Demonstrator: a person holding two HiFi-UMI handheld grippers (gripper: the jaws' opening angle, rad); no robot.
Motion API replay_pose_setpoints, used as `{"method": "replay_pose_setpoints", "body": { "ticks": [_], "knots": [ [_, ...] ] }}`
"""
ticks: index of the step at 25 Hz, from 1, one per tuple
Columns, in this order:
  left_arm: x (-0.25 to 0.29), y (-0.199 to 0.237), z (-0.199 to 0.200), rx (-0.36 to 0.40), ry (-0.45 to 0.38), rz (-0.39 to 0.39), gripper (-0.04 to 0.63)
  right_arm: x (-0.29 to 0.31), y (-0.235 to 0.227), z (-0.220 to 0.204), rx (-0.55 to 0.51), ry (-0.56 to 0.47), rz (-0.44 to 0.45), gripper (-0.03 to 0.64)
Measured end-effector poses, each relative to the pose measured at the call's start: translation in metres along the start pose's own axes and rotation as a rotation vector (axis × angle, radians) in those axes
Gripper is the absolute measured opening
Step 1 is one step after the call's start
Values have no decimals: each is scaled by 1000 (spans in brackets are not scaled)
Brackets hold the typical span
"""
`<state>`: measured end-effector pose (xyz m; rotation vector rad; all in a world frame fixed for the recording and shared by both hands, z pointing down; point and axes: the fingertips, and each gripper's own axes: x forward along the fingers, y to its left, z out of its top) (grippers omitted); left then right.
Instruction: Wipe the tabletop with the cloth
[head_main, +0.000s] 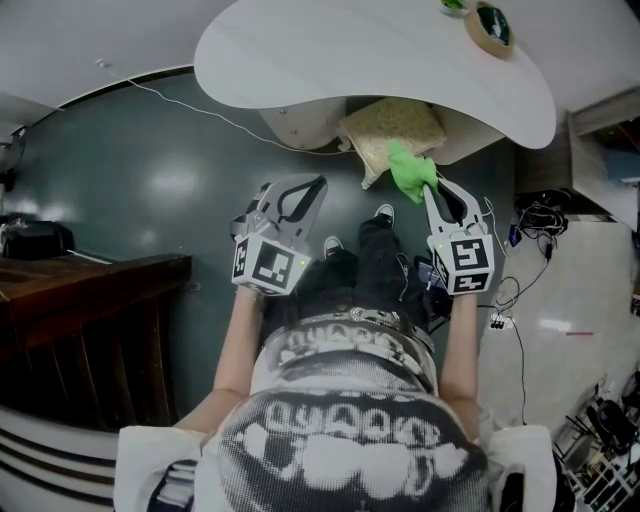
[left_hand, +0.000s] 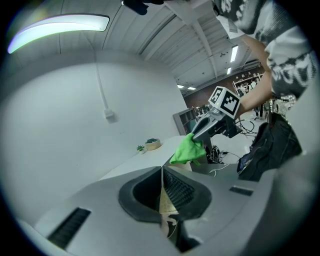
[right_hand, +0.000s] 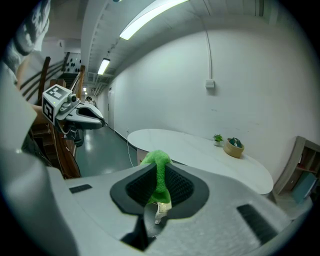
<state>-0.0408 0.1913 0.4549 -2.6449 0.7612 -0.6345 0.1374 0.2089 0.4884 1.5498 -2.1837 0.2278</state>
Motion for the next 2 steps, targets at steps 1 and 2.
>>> {"method": "replay_pose_setpoints", "body": {
  "ticks": [1, 2],
  "knots": [
    [0, -1, 0, 0, -2, -1, 11, 0, 0, -1, -1, 1, 0, 52],
    [0, -1, 0, 1, -3, -1, 12, -1, 0, -2, -1, 2, 0, 52]
  ]
}}
